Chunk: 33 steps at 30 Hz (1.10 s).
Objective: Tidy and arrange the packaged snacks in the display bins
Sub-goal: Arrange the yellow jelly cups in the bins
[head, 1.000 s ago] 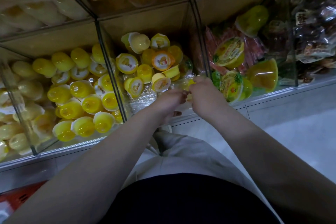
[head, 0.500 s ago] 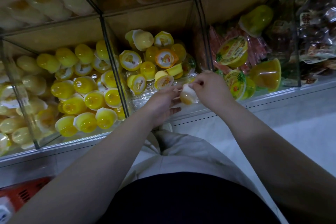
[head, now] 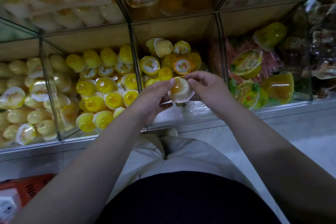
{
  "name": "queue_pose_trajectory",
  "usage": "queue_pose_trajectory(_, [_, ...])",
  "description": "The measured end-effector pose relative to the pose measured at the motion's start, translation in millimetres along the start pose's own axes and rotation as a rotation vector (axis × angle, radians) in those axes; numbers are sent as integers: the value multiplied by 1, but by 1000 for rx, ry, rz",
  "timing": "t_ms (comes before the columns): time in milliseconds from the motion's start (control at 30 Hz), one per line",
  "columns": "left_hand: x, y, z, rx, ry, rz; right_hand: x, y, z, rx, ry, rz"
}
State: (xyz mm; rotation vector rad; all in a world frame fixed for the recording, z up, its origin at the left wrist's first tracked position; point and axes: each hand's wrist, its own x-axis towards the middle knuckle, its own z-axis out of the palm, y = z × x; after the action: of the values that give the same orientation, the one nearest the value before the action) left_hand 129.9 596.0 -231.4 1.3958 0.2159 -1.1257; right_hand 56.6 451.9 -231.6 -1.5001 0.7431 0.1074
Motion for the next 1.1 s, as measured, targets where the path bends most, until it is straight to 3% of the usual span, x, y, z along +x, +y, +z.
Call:
queue_pose_trajectory(333, [-29,43,-33,-34,34,159,-11,-52,40,-59,-186,-149])
queue_pose_trajectory(733, [-60,91,-92,39,-16,334,-10,-105,91,-342,-102,-434])
queue_pose_trajectory(900, [-71,113,-110,39,-24,433,-9,-132,108,-323,-48,-502])
queue_pose_trajectory(1100, [-83,142,-138,197,31,569,-5,-157,138,-283,15,-592])
